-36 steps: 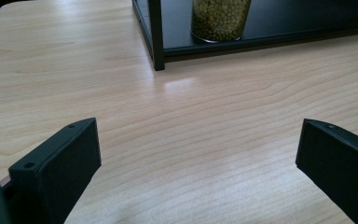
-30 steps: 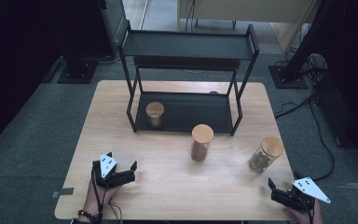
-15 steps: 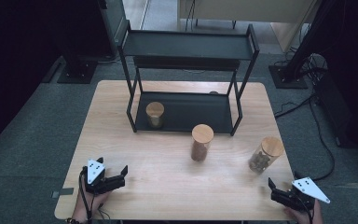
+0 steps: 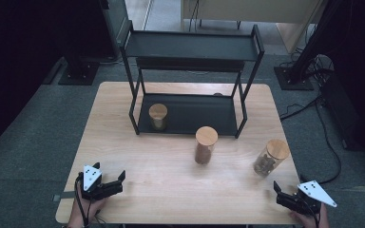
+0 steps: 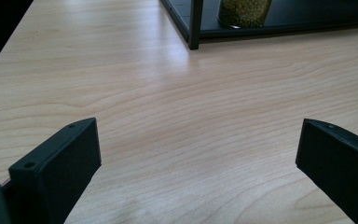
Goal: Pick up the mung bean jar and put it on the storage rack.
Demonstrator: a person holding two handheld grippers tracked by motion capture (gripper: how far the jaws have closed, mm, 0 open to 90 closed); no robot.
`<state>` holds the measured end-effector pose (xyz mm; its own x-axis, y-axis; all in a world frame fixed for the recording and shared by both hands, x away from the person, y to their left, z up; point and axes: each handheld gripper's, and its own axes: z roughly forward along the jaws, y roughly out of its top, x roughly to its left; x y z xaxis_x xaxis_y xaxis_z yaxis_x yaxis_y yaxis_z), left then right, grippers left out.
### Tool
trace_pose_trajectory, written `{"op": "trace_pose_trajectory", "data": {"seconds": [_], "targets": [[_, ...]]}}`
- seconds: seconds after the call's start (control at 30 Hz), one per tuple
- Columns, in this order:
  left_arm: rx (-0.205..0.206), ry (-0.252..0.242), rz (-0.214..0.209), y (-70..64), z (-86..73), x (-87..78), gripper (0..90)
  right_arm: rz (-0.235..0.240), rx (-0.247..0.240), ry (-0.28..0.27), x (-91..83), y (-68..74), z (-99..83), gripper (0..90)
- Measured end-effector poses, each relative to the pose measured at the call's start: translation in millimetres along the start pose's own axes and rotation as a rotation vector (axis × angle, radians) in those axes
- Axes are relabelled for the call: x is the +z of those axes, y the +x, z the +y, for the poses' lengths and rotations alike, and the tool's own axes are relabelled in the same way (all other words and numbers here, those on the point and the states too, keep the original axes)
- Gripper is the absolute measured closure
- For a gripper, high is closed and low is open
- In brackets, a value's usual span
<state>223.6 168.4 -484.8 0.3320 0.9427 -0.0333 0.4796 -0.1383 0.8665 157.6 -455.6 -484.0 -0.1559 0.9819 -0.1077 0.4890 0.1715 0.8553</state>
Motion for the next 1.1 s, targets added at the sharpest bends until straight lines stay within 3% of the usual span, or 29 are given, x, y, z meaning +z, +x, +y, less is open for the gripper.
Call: {"op": "trace_pose_trajectory", "data": {"seconds": [0.33,0.5,0.6,0.73,0.83,0.9,0.97,1.1], "targets": [[-0.016,-0.025,-0.004,4.6,-2.3,-5.1,0.0,-0.003,-0.003,0.000,-0.2,0.4,-0.1,1.7],[0.028,-0.004,0.019,6.7,-4.1,-8.0,0.0,-0.002,-0.002,0.002,0.0,0.4,0.0,1.7],[-0.020,-0.023,0.009,18.2,-7.6,-16.0,0.0,0.001,-0.001,0.002,0.1,0.1,0.0,1.8],[-0.026,-0.019,0.011,23.0,-9.1,-19.1,0.1,0.003,-0.001,0.003,0.1,0.1,0.1,1.7],[-0.017,-0.011,0.005,23.3,-9.5,-19.7,0.0,0.001,-0.002,0.002,0.0,0.2,0.0,1.7],[0.007,0.004,-0.018,22.9,-9.8,-19.8,0.0,-0.002,-0.001,0.000,-0.1,0.2,0.0,1.7],[0.027,0.010,-0.010,23.7,-10.3,-20.9,0.0,-0.003,-0.001,0.000,-0.1,0.2,0.0,1.7],[0.013,0.007,-0.009,29.0,-12.0,-24.1,0.1,-0.002,-0.001,0.002,0.0,0.2,0.0,1.8]]}}
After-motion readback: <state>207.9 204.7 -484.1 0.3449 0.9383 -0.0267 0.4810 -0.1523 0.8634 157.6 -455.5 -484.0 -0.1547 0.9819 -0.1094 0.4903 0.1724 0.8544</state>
